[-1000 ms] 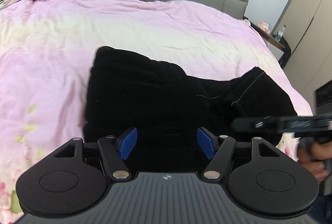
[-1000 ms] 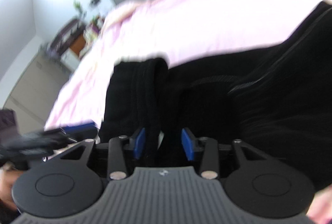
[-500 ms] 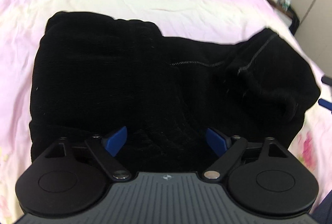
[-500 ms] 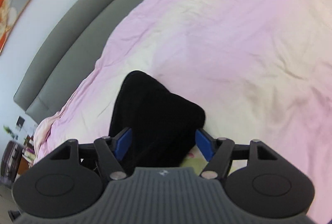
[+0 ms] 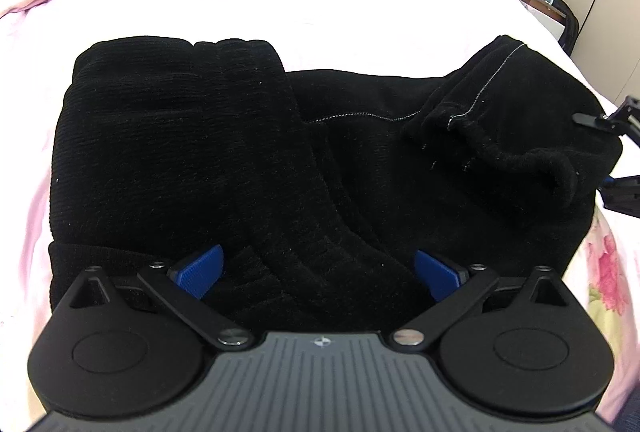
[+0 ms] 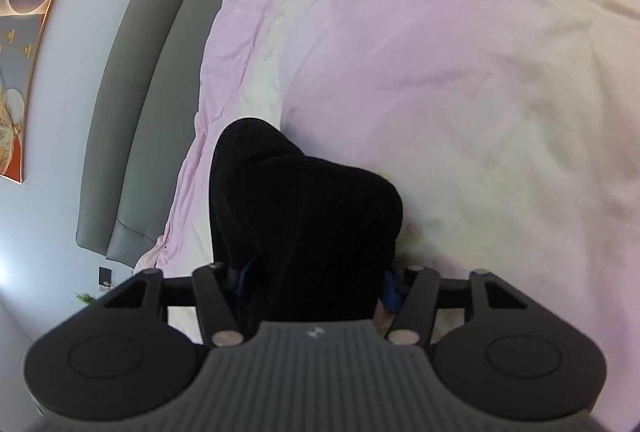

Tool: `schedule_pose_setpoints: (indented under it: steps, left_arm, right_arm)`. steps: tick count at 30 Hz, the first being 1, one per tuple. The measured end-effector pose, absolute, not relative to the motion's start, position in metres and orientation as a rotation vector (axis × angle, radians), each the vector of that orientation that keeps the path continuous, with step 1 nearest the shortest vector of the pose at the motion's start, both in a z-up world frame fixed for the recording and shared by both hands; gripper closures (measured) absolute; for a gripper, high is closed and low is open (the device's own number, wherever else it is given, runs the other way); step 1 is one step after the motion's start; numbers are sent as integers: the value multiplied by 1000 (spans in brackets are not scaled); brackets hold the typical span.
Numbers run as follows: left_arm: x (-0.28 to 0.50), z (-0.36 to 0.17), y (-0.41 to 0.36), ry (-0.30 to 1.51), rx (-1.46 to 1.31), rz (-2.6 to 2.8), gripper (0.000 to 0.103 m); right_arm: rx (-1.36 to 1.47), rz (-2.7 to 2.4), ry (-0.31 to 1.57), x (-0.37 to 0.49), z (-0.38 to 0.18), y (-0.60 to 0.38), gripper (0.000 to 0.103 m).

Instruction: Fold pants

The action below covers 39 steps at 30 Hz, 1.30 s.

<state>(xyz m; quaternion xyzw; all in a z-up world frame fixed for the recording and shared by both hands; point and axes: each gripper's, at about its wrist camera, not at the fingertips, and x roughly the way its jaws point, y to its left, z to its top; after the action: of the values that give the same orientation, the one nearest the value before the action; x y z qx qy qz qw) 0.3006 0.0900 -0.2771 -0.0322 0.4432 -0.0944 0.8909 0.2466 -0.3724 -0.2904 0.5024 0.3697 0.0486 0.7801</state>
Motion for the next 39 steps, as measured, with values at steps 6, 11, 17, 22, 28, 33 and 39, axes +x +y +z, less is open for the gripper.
schedule_pose_setpoints:
  steps: [6,11,17,22,28,33,39]
  left_arm:
    - [296,-271,93,924,-70,-197,0]
    - [295,-268,90,923,-82,-185,0]
    - [284,-255,93,888,-69,-210,1]
    - [274,-249,111,852,-135,-240,7]
    - [265,-243,126,823,-124,-224,18]
    - [263,-247,144,862,-104,-149,18]
    - [269,-273,170,930,-261,-180,16]
  right_arm:
    - [925,241,673,237,-251,-355,75]
    - [754,242,680,229,-233,-333,76]
    - [1156,142,763,236,-285,-376,68]
    - [1310,148,781,240,-303,-378,43]
    - [1203,174,790,256,-295,-366,46]
    - [1106,179,789,264,-287,-362,72]
    - [1040,168,779,257,-280,-357,73]
